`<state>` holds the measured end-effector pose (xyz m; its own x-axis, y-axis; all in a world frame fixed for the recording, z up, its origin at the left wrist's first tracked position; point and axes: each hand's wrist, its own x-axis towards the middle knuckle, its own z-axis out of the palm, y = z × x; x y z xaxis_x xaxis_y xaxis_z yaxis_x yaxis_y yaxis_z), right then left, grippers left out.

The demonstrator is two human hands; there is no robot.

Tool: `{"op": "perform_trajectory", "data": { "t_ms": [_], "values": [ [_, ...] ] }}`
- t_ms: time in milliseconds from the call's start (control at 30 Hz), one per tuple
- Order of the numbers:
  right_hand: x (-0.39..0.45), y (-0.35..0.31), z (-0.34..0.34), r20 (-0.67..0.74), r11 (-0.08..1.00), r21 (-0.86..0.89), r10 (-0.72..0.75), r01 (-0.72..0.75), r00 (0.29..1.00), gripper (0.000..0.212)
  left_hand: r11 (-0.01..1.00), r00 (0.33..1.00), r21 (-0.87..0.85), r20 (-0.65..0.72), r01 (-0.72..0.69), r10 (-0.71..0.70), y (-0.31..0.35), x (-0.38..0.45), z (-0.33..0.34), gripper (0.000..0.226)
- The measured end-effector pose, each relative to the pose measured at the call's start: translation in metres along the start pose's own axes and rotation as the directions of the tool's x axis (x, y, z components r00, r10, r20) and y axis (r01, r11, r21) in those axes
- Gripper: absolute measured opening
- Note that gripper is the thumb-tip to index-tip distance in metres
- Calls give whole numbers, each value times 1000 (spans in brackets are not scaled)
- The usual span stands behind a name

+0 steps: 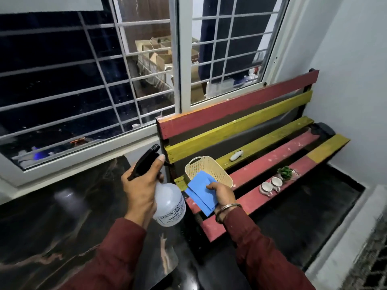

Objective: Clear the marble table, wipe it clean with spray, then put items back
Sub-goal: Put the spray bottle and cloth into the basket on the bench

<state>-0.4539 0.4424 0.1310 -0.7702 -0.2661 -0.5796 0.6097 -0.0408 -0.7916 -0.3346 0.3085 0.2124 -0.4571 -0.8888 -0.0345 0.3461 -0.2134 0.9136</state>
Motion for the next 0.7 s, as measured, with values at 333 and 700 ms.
{"op": "perform_trajectory", "data": {
  "t_ms": [333,700],
  "values": [
    [67,-25,-41,-237,962,-274,-60,-8,970,32,991,979,80,168,104,-116,-72,73,67,24],
    [194,-49,-62,-230,917,-378,41,-128,972,10,910,939,399,256,114,-230,-171,140,127,22]
  ]
}}
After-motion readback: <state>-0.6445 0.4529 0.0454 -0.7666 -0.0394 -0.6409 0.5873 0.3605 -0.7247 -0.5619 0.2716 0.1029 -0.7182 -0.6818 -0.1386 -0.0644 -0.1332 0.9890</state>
